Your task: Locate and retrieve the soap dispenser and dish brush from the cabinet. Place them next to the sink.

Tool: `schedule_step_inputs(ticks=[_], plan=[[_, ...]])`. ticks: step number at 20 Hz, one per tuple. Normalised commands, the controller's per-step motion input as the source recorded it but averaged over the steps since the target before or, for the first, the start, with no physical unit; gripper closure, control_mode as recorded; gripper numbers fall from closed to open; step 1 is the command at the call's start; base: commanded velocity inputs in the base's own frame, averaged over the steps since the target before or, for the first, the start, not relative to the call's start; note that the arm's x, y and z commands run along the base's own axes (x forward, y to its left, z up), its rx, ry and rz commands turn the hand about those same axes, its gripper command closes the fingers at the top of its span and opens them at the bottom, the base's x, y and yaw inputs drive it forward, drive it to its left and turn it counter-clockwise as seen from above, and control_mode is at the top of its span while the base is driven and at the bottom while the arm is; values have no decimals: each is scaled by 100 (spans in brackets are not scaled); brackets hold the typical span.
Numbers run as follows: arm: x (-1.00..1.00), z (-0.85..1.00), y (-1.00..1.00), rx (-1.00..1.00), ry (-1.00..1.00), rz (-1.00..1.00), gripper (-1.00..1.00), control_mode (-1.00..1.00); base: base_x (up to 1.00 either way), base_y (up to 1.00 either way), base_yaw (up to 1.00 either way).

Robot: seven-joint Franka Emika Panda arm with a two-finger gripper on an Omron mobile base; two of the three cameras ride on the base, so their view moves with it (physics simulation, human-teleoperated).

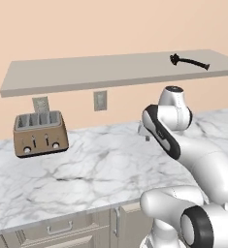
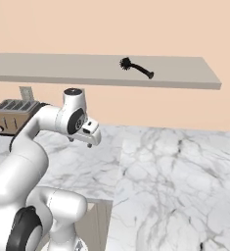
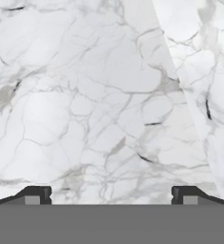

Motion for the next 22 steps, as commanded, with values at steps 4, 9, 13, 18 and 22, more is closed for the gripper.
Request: schedule_step_inputs(ticks=[4,9,13,18,22], plan=[[19,0,-1,0,0,0,-100,-100,0,0,0],[55,1,0,0,1,5,-100,-100,0,0,0],[16,15,-28,0,0,3,-100,-100,0,0,0],[-19,56,-30,0,-4,0,-100,-100,0,0,0],[-12,53,-11,0,-6,0,-100,-100,0,0,0]])
